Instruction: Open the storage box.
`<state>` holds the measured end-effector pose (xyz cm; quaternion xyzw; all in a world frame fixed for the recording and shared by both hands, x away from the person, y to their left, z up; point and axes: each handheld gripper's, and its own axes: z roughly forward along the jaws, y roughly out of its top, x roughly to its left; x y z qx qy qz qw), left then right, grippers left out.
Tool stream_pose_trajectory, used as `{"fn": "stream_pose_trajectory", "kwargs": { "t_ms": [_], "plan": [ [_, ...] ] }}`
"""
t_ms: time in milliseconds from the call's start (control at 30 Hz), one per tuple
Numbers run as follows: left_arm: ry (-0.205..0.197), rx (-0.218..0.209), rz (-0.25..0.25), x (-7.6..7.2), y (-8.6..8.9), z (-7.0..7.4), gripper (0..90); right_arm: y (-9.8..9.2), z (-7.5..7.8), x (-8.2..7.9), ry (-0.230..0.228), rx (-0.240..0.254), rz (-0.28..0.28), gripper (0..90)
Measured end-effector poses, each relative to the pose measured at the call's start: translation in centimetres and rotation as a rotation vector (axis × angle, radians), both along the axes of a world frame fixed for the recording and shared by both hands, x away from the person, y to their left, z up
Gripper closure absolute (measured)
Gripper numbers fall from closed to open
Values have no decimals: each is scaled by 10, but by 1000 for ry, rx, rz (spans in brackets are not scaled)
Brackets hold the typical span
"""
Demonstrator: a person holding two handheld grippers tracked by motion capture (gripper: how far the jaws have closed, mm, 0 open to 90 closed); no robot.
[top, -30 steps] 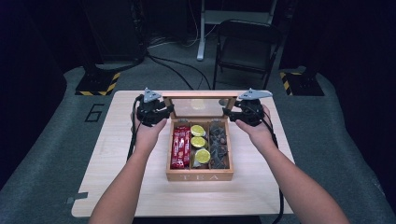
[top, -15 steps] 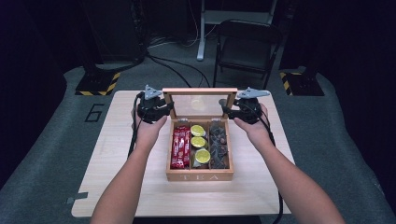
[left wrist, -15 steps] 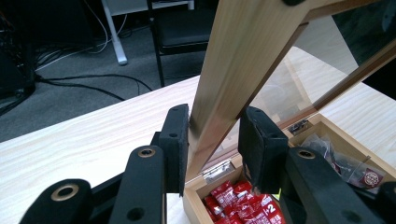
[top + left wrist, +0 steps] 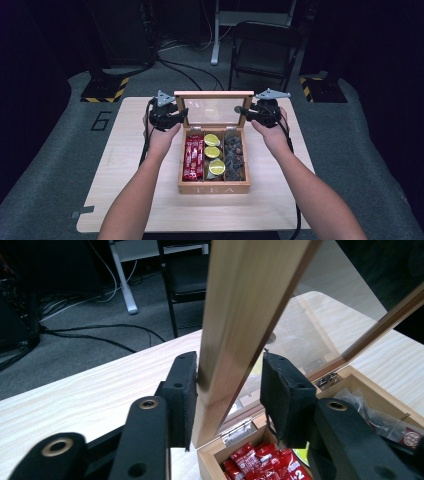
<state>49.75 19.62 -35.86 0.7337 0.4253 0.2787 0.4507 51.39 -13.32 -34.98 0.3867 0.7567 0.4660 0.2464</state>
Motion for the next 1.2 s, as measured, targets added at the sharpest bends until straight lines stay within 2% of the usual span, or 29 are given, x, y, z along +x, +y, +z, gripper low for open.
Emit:
{"fn": "stream_pose_trajectory", "kwargs": {
  "t_ms": [133, 300, 400, 567, 633, 900, 967, 1100, 1200],
  "plan": [
    [8, -3, 10, 3, -1, -6, 568, 2, 1, 0, 0, -6, -4, 577],
    [30, -16, 27, 7, -1, -11, 586, 5, 0, 2, -24, -9, 0, 553],
    [28, -5, 33, 8, -2, -11, 593, 5, -1, 4, -16, 14, -5, 530],
    [35, -6, 41, 10, 0, -12, 640, 6, -7, 8, -4, 4, 5, 483],
    [37, -6, 41, 11, 0, -12, 643, 6, -11, 9, -12, 5, 5, 483],
    [42, 6, 47, 12, -1, -11, 646, 2, -27, 15, 45, 3, 16, 485],
    [39, 8, 51, 12, -2, -11, 647, 2, -30, 16, 36, -1, 19, 486],
    [38, 9, 51, 12, -2, -11, 648, 2, -35, 16, 55, 23, 3, 486],
    [39, 8, 53, 13, -2, -11, 648, 2, -39, 17, 54, 19, -1, 482]
  ]
}}
